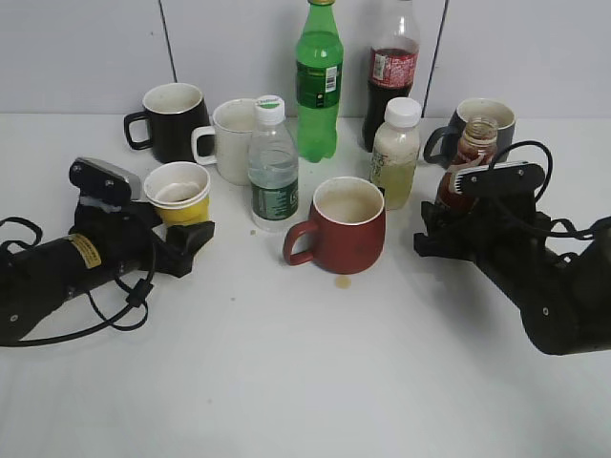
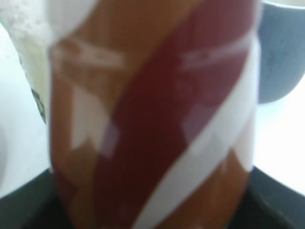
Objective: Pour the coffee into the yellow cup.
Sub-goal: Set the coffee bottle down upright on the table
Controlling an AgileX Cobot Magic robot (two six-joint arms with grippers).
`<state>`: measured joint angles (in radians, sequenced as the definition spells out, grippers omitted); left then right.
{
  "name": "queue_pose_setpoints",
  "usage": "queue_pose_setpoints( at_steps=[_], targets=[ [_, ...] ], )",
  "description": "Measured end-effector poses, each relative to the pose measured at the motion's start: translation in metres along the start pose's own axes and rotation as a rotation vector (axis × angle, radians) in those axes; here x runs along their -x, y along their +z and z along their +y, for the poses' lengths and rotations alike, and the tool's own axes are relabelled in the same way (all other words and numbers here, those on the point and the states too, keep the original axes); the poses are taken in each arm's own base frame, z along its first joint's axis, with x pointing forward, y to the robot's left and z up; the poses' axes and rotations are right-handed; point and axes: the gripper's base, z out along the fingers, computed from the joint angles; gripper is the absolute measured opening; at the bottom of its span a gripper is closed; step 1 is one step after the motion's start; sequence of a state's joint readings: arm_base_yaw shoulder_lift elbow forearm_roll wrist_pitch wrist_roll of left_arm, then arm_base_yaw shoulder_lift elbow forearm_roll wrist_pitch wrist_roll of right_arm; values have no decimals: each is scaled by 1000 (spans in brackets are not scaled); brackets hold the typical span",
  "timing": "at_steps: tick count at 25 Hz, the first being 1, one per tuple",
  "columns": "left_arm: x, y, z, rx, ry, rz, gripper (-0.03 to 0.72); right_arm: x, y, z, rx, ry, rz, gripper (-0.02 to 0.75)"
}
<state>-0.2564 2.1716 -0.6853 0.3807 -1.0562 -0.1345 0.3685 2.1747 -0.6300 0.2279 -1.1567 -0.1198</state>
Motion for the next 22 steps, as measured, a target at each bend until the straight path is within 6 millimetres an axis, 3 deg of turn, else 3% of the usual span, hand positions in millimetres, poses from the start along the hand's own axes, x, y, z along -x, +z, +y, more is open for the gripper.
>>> queue_pose_setpoints(
  at_steps=[5,11,22],
  targets=[
    [-3,-10,-1,29,-19,40,588,-4,0,0,5,4,39,505],
    [8,-23,1,87,-41,51,588,-7,0,1,9,7,74,527],
    [16,-37,2,125,-19,245,587,-8,-1,-1,-7,28,152,607]
  ],
)
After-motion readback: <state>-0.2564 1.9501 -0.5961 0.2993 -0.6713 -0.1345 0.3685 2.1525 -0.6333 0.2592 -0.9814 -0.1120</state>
